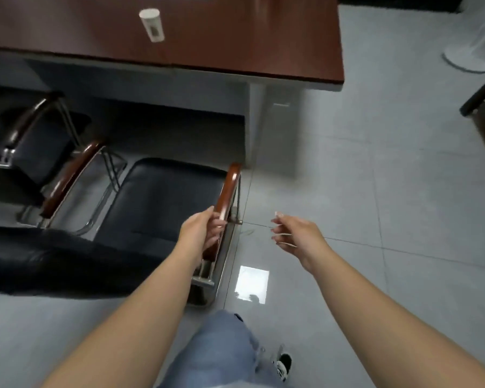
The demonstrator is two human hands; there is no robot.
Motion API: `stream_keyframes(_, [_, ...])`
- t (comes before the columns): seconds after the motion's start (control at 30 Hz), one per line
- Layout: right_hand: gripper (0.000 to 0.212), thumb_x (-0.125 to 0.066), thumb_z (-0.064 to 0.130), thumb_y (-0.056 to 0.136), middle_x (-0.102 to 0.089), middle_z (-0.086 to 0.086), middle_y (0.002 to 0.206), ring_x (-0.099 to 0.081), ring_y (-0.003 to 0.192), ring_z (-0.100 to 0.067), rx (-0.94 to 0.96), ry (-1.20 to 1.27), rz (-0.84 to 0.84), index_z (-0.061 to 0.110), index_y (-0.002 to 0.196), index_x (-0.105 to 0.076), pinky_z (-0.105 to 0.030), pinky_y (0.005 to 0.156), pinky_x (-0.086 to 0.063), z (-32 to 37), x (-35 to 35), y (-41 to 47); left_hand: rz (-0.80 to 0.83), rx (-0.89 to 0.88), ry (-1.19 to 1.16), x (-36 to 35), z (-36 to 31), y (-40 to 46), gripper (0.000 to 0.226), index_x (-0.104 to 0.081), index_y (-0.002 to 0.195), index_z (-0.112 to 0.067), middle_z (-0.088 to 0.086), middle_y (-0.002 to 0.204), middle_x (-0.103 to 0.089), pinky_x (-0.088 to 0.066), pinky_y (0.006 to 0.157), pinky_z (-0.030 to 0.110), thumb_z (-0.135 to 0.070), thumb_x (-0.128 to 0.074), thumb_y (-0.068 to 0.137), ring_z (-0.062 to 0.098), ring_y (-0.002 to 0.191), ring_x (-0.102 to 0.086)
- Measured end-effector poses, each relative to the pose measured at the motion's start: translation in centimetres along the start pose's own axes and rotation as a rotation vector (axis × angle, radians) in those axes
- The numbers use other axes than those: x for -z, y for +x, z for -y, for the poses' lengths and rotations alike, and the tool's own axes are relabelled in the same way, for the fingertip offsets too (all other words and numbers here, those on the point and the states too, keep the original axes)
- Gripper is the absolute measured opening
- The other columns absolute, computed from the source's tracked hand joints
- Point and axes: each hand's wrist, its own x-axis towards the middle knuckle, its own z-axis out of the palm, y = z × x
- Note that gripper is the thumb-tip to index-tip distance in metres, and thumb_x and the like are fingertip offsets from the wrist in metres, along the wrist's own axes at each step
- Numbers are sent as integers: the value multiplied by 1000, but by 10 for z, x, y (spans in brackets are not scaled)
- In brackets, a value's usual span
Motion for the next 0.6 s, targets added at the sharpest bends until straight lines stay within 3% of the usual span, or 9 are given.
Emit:
stream_keyframes(0.1, [20,-58,28,91,-58,-2,70,-52,60,-13,-56,-65,86,11,82,-64,-20,59,-43,8,-13,36,-83,-9,-11,3,-5,23,20,-62,86,-12,3,73,-65,-47,63,21,-27,-51,94,12,61,-58])
stream_keyframes(0.17, [19,-57,26,91,-55,-3,71,-49,60,-13,-94,-91,108,11,81,-62,-20,57,-41,14,-23,62,-119,-6,26,2,-7,41,19,-61,85,-14,3,81,-67,-47,62,21,-28,-52,94,12,70,-60])
stream_keyframes(0.27, [20,-58,28,91,-58,-2,73,-51,61,-12,-134,-161,123,11,82,-62,-21,58,-43,24,-46,108,-154,49,118,2,-7,78,27,-62,104,-17,0,116,-60,-36,85,29,-39,-53,91,18,108,-53])
stream_keyframes(0.33, [21,-58,30,91,-59,-1,74,-52,62,-12,-171,-187,127,12,81,-62,-20,58,-44,26,-60,134,-143,123,167,-2,-10,100,42,-56,123,-17,-3,124,-53,-31,89,31,-44,-51,91,22,119,-46])
stream_keyframes(0.37, [21,-58,31,91,-58,-1,74,-52,63,-12,-194,-202,128,12,81,-62,-20,58,-44,28,-66,149,-134,159,182,-4,-12,115,42,-56,123,-17,-2,120,-54,-31,89,31,-45,-50,92,23,115,-48])
stream_keyframes(0.47, [24,-59,34,90,-58,-3,82,-52,66,-12,-282,-278,123,12,82,-62,-20,59,-44,30,-80,191,-106,201,221,-17,-15,145,32,-60,85,-15,-1,85,-59,-41,69,25,-45,-49,93,13,74,-54])
stream_keyframes(0.5, [26,-59,36,89,-59,-5,86,-52,69,-13,-302,-302,114,10,85,-62,-20,60,-45,30,-85,205,-95,193,250,-22,-13,157,35,-62,82,-15,2,83,-61,-43,66,25,-46,-50,92,13,71,-55])
stream_keyframes(0.6, [38,-62,45,85,-59,-4,101,-57,91,-17,-346,-335,78,10,98,-60,-24,70,-49,32,-96,242,-118,199,259,-37,-11,186,42,-62,111,-14,6,104,-64,-47,74,28,-48,-57,86,14,82,-58])
